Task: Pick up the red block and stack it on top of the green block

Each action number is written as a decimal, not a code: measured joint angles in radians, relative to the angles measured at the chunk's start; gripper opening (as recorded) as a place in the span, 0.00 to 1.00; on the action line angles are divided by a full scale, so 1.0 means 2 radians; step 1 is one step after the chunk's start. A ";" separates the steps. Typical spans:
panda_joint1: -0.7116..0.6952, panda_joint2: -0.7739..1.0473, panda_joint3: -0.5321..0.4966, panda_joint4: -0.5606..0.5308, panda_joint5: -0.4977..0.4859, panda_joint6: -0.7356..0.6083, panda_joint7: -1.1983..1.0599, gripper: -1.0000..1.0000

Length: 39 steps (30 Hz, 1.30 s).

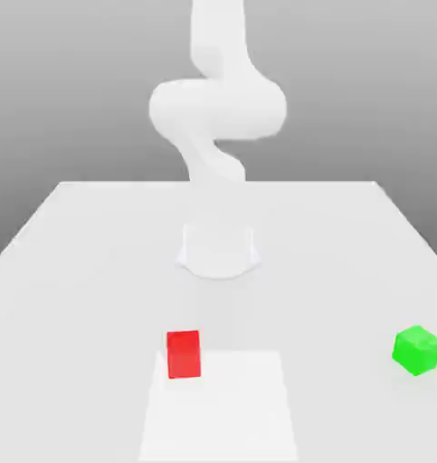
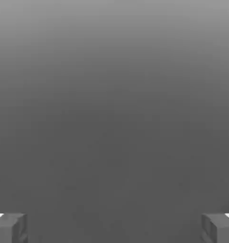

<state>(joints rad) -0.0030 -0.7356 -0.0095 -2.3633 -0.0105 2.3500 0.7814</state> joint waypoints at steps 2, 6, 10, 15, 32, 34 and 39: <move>-0.002 0.032 -0.005 -0.030 -0.005 0.024 -0.009 0.50; -0.005 0.094 -0.017 -0.089 -0.013 0.071 -0.028 0.50; -0.009 0.157 -0.031 -0.148 -0.019 0.119 -0.049 0.50; -0.013 0.247 -0.050 -0.229 -0.021 0.185 -0.082 0.50; -0.046 0.460 -0.014 -0.256 0.046 0.355 -0.154 0.00; -0.042 0.433 -0.022 -0.260 0.032 0.331 -0.144 0.00; -0.045 0.345 -0.028 -0.273 0.001 0.256 -0.122 0.00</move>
<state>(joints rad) -0.0939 -0.0463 -0.0662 -2.9086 -0.0092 2.8620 0.5380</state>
